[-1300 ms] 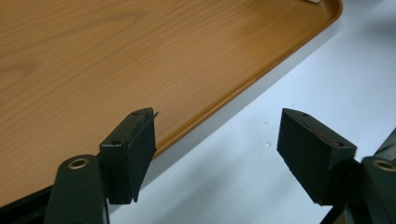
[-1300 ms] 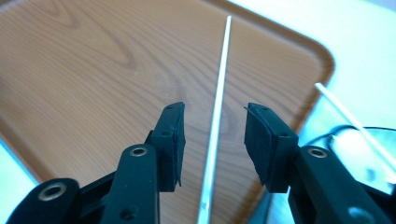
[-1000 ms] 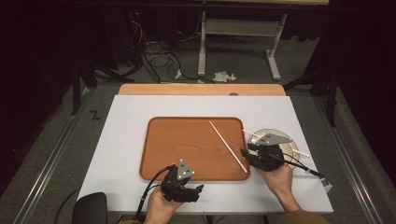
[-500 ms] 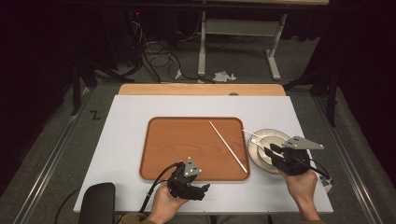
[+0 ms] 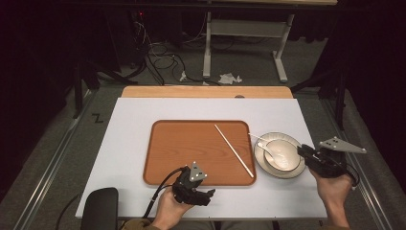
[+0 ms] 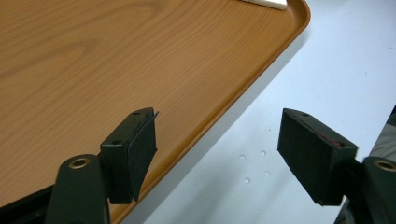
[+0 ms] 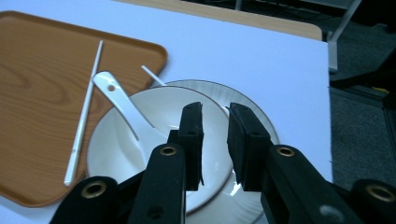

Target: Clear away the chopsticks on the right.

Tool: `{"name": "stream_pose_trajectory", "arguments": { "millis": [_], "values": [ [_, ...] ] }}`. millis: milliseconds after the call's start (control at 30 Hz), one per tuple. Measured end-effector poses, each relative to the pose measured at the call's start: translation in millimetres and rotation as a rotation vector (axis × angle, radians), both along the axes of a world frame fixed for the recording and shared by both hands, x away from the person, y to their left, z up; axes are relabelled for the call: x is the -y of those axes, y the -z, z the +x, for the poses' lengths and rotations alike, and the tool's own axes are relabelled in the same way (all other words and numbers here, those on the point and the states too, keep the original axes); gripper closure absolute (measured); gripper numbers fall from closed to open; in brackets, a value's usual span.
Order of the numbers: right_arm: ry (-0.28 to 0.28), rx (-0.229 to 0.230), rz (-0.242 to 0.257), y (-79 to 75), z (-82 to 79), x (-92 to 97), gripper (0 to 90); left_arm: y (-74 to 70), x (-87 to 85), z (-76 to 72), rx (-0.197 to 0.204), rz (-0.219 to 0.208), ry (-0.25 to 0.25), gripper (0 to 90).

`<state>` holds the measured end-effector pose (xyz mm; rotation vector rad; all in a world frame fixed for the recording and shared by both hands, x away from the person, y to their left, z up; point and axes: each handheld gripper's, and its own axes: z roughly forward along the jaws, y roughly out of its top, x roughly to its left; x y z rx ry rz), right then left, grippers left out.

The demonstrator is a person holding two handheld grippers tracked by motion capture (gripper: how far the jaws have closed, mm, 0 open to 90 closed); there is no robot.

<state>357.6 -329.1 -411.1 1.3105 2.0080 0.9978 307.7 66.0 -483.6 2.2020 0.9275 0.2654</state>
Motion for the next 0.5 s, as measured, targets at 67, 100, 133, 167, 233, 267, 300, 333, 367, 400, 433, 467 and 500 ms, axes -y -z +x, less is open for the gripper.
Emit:
{"name": "stream_pose_trajectory", "arguments": {
  "millis": [67,100,133,167,233,267,300,333,367,400,433,467,500],
  "values": [
    [0.018,-0.004,0.013,1.2,1.3,9.2,76.4,0.3,-0.2,-0.4,-0.001,0.001,-0.001,28.2],
    [0.034,-0.008,0.012,2.6,2.6,14.5,76.4,0.4,-0.3,-0.6,-0.002,0.002,-0.002,28.1],
    [0.042,-0.017,0.019,3.3,3.1,17.2,76.5,0.7,-0.7,-1.0,-0.003,0.003,-0.004,28.1],
    [0.050,-0.019,0.025,4.4,4.3,21.7,76.5,0.8,-0.9,-1.2,-0.004,0.003,-0.006,28.1],
    [0.057,-0.033,0.035,6.7,7.2,26.7,76.5,0.9,-1.6,-1.8,-0.003,0.006,-0.010,28.1],
    [0.057,-0.042,0.031,8.4,9.0,28.3,76.4,0.9,-2.0,-2.2,-0.003,0.005,-0.012,28.1],
    [0.060,-0.053,0.025,10.4,10.8,29.6,76.4,0.8,-2.5,-2.4,-0.002,0.006,-0.014,28.1],
    [0.059,-0.059,0.016,12.0,12.6,30.4,76.3,0.8,-3.2,-2.9,-0.003,0.006,-0.017,28.1],
    [0.056,-0.085,0.011,16.5,16.9,32.1,76.1,0.8,-3.6,-3.2,-0.004,0.007,-0.019,28.1],
    [0.056,-0.085,0.011,16.5,16.9,32.1,76.1,1.0,-4.1,-3.5,-0.004,0.005,-0.022,28.1],
    [0.057,-0.097,0.009,18.8,19.0,32.6,76.0,1.0,-4.7,-3.7,-0.003,0.008,-0.025,28.0],
    [0.054,-0.110,0.000,21.2,21.2,33.6,75.9,1.1,-5.2,-4.3,-0.006,0.007,-0.028,28.0],
    [0.055,-0.126,-0.008,24.2,23.7,34.6,75.7,1.2,-5.6,-4.7,-0.007,0.008,-0.030,28.0]
  ]
}}
